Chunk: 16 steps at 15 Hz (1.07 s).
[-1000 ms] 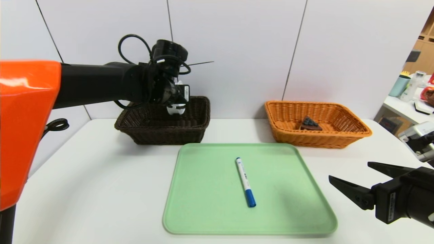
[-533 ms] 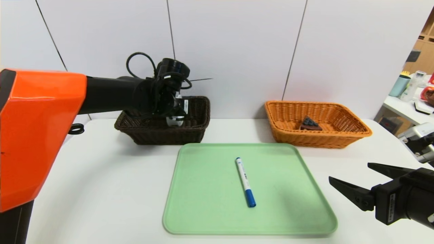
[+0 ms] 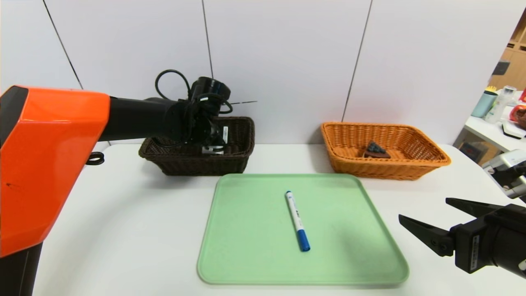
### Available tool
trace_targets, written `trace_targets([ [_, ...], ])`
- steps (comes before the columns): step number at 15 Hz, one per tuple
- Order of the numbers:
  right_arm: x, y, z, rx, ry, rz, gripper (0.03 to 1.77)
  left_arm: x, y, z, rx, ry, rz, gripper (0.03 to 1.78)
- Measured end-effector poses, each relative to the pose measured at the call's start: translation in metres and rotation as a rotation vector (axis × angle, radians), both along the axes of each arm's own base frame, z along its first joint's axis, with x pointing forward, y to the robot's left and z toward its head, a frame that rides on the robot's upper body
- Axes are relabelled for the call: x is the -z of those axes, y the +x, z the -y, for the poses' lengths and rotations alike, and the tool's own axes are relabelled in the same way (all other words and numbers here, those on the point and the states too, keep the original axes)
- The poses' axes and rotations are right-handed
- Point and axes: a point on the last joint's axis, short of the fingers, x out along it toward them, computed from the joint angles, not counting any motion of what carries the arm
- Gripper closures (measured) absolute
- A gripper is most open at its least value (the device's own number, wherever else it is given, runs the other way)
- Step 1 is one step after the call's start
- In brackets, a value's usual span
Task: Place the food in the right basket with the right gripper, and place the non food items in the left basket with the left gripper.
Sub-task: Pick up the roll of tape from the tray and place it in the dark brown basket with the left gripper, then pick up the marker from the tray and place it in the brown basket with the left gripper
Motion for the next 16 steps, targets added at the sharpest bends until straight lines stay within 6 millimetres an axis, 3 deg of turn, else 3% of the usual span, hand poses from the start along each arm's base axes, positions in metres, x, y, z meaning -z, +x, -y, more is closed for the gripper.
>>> trace_targets([
  [4,0.000,0.000,0.000,0.000,-0.002,-0.001,0.10,0.000,0.001,0.001,0.008,-0.016,0.015,0.62],
  [8,0.000,0.001,0.000,-0.001,-0.004,-0.002,0.10,-0.005,-0.004,0.000,0.015,-0.020,0.023,0.41],
  [13,0.000,0.001,-0.002,-0.006,-0.005,-0.004,0.10,-0.040,-0.027,0.004,0.058,-0.031,0.087,0.27],
  [16,0.000,0.001,-0.003,-0.012,-0.005,-0.005,0.10,-0.059,-0.051,0.008,0.095,-0.034,0.090,0.22],
])
